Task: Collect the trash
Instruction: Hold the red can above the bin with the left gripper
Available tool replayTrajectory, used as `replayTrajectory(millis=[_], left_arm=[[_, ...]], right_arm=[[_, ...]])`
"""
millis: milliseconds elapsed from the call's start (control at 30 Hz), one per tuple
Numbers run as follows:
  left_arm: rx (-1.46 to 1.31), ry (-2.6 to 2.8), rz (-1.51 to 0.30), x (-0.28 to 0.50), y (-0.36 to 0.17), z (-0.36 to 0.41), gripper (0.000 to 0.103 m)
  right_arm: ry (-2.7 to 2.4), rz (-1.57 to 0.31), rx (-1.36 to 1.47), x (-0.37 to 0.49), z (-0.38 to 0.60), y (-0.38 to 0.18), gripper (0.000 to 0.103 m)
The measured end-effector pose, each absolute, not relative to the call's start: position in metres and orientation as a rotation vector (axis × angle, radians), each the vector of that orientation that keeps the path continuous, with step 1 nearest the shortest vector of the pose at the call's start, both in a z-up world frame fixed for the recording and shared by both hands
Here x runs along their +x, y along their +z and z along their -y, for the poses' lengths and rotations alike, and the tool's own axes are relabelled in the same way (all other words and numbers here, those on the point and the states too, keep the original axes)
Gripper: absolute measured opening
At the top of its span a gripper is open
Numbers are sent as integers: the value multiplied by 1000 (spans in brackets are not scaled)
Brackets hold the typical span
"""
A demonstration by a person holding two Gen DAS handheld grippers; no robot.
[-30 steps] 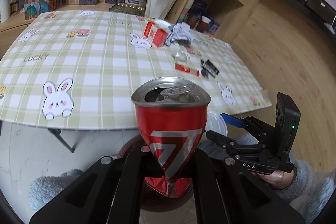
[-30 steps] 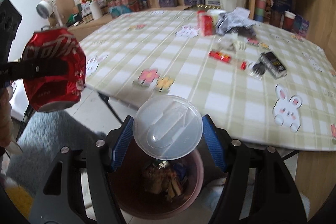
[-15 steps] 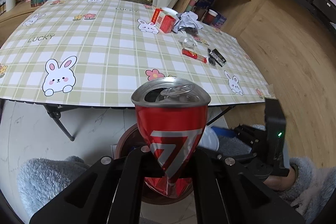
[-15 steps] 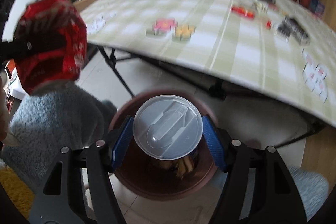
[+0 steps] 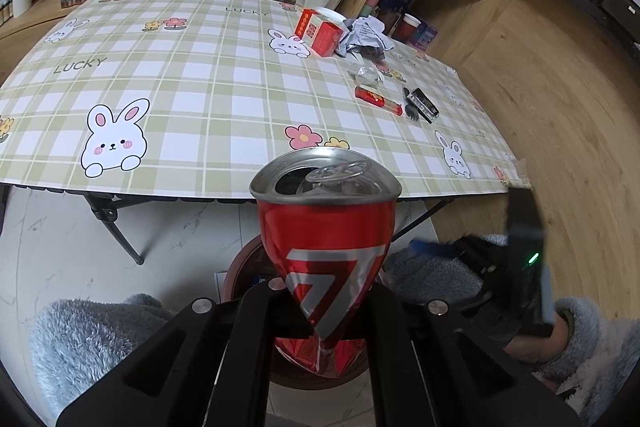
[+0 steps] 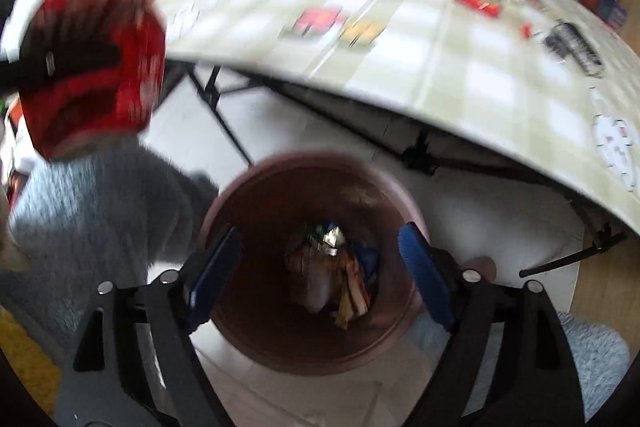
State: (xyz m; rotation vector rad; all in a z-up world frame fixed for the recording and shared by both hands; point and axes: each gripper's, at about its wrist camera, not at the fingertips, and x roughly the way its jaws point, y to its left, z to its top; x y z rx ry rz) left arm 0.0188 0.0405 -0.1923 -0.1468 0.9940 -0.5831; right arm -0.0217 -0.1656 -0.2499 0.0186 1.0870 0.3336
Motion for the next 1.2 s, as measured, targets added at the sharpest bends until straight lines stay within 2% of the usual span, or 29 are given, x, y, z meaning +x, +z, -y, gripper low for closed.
replayTrajectory(millis=[200,433,1200], left_arm=[[-124,-602,-995,17,-194,-37,4],[-71,-628,-1005,15,-203,-25,4],[2,-639,-1128,19,-263,0,4]], right_arm=[[271,-899,70,-24,206,-213,97],[212,-692,-20,-44,236,-179,97],[156,-710,-38,-45,231,-201,97]])
